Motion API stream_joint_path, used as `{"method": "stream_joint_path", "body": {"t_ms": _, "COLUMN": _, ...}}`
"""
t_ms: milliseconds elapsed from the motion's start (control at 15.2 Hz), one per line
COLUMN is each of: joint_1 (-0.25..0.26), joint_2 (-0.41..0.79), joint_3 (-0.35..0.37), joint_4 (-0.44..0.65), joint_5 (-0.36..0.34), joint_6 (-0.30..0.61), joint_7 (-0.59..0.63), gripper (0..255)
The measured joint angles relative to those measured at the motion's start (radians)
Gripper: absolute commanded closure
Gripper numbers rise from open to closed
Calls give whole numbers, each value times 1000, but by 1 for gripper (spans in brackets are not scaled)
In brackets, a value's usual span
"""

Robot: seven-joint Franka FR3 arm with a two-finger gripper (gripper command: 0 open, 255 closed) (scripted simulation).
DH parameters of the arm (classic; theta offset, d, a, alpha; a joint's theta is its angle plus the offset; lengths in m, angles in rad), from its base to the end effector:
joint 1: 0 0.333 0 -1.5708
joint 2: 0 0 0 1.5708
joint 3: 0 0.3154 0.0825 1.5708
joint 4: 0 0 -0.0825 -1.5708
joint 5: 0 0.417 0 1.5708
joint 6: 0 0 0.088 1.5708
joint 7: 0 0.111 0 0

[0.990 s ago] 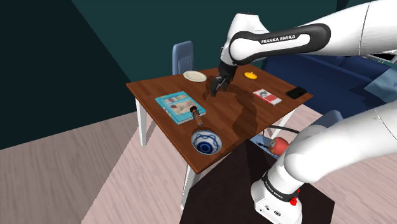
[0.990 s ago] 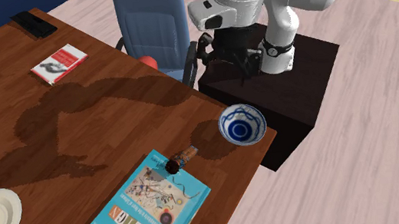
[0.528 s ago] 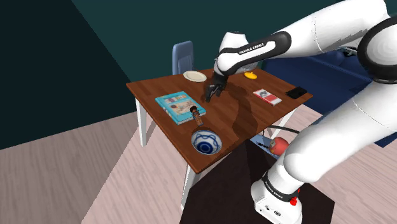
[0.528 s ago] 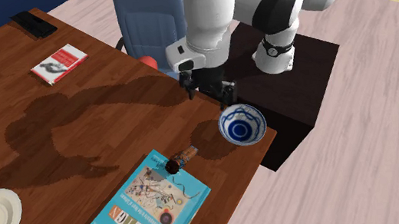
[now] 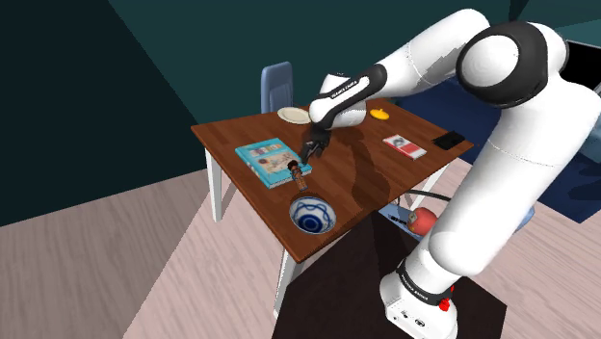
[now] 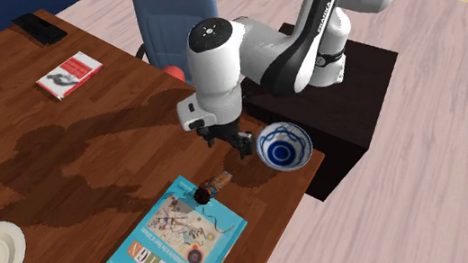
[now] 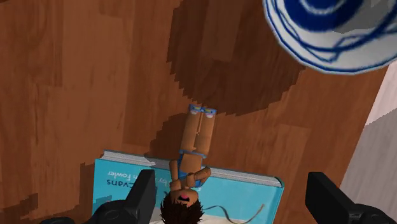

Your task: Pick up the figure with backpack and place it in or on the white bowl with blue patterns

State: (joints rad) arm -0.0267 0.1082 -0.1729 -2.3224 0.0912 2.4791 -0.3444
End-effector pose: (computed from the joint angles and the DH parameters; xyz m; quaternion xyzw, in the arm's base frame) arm 0.5331 -0.1086 0.2698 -0.9988 -0.0378 -0.0297 0.0121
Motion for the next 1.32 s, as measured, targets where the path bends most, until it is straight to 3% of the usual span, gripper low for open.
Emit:
{"method": "stream_joint_path", "body": {"t_ms": 660, "joint_1": -80, "joint_2": 369, "joint_3": 50, "joint_4": 224, "joint_5": 151, "joint_6": 108, "joint_7": -154, "gripper": 0}}
{"method": "stream_joint_path", "body": {"t_ms": 1320, "joint_1": -91, "joint_2": 454, "joint_3": 71, "joint_4": 248, "joint_5": 176, "joint_6": 169, "joint_7": -171, "gripper": 0}}
